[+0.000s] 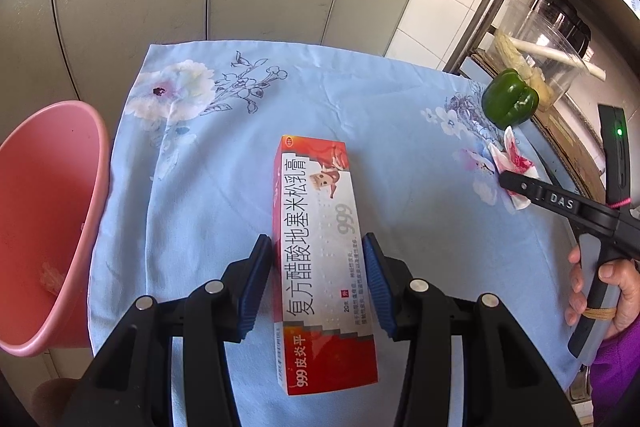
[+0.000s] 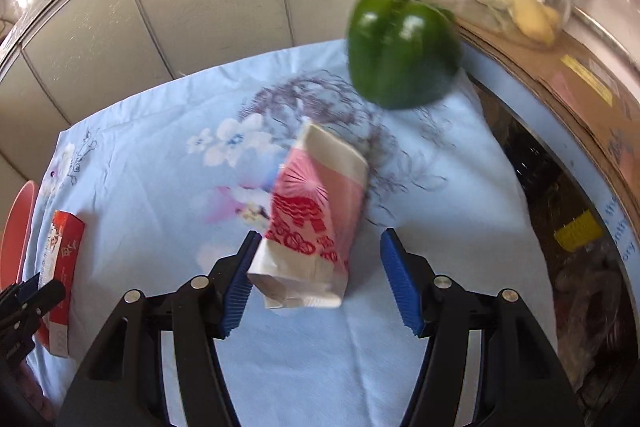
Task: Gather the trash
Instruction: 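Close the right gripper around the pink-and-white paper cup and lift it, then carry the ointment box and paper cup over the pink bucket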
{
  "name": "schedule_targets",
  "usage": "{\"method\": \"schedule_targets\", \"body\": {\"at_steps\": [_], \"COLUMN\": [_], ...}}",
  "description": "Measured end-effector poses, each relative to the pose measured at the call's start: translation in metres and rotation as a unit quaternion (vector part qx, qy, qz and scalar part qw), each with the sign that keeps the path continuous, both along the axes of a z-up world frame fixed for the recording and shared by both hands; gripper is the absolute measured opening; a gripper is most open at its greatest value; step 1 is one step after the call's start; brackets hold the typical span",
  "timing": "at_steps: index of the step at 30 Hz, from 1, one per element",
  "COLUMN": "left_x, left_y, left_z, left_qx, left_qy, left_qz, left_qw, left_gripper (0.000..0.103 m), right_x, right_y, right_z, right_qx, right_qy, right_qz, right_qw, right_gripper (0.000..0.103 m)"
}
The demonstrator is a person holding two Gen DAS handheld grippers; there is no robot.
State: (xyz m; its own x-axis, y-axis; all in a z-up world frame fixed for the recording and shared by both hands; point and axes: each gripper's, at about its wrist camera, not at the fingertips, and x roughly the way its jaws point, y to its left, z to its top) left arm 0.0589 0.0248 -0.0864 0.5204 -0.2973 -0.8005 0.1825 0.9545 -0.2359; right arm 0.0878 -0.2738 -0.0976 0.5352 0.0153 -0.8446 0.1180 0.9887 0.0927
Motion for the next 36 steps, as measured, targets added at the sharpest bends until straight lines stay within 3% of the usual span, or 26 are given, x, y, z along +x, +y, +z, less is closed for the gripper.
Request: {"method": "schedule_targets", "body": {"at_steps": [6, 13, 29, 32, 36], "left_x": [0.001, -0.001, -0.003, -0.004, -0.003], "left_y": [-0.001, -0.002, -0.017, -0.018, -0.019], "left_z": [0.000, -0.001, -0.003, -0.003, -0.004], "left_qx": [0.005, 0.006, 0.064, 0.069, 0.079], "left_qy": [0.001, -0.006, -0.021, -0.022, -0.023], "left_qz": [0.000, 0.009, -0.003, -0.004, 0.003], "left_qw": [1.0000, 0.9999, 0.9977, 0.9974, 0.9966], "left_gripper": [0.046, 0.046, 0.052, 0.052, 0.047], "right_x": [-0.012, -0.006, -0.011, -0.007, -0.005], "right_y": [-0.015, 0.008, 0.003, 0.001, -0.003], "right_z": [-0.004, -0.010, -0.001, 0.001, -0.004], "right_qx": [-0.004, -0.037, -0.016, -0.008, -0.006], "right_qy": [-0.014, -0.018, -0.028, -0.028, -0.022], "right_qz": [0.000, 0.042, 0.058, 0.063, 0.058], "right_qw": [1.000, 0.998, 0.998, 0.998, 0.998], "right_gripper": [0.063, 0.092, 0.093, 0.080, 0.054]}}
